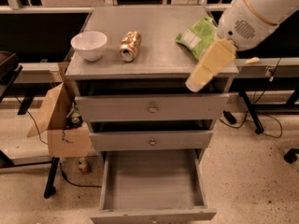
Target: Place orange can into bottom drawer
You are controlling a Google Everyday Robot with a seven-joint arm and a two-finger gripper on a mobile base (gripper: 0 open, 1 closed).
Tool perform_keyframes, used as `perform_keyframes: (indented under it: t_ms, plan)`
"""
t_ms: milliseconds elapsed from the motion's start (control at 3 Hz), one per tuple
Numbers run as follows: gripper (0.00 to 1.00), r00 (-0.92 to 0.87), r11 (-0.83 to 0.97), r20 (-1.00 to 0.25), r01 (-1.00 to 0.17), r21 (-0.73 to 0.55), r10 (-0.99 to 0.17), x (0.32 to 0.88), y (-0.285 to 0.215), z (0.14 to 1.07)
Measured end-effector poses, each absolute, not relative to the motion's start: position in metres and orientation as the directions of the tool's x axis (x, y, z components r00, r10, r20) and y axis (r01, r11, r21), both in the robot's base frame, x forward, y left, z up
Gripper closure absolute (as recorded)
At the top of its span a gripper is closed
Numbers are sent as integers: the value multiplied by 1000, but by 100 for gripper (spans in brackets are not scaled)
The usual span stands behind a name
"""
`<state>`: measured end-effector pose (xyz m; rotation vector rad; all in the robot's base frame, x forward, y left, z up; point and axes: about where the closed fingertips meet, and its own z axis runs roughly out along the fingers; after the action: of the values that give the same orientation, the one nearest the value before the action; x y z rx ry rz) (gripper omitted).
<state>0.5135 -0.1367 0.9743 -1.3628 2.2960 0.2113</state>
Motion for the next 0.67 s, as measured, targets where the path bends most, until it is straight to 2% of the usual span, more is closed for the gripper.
perform_keyframes:
  t_ms: [333,667]
  plan:
    - [0,-531,595,-480,-803,23,-698,556,-113,963]
    - [0,-598,650,-478,-757,72,-644,563,-104,962]
